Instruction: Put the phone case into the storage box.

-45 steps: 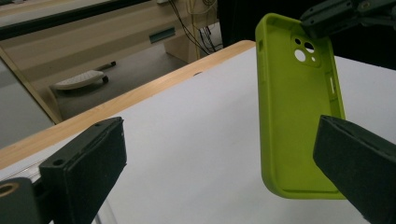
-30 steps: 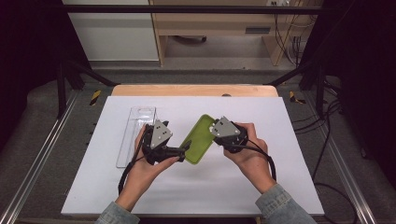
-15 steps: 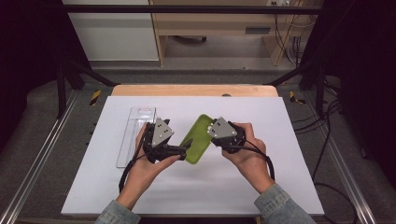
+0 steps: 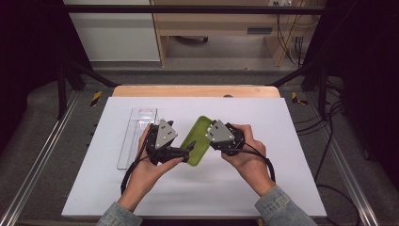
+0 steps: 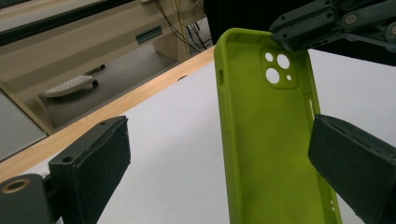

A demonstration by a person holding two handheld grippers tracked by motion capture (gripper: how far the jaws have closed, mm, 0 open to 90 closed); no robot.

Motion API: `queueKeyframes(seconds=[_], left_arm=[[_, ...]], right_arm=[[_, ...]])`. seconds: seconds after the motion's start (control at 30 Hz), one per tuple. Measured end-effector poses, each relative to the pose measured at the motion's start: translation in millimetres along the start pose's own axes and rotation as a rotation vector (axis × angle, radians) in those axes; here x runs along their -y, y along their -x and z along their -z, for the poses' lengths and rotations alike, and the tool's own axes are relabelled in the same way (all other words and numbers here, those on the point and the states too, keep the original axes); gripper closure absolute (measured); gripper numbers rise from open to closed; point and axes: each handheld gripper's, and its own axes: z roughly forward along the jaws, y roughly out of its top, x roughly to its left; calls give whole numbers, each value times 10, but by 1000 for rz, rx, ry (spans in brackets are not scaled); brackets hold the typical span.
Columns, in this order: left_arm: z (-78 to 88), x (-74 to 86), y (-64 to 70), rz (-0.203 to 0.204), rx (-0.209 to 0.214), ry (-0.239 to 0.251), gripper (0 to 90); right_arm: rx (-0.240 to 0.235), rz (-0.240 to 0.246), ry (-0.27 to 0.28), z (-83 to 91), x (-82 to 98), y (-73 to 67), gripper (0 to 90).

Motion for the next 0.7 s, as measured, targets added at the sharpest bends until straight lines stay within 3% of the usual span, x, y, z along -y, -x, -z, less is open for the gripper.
queueKeyframes(seconds=[0.33,0.7], left_arm=[[12,28,14,17,-6,-5,118],[17,54,50,-4,1,-17,205]], right_arm=[[15,14,5,-9,-9,-52,886],[30,41,11,-23,-21,-126,886]])
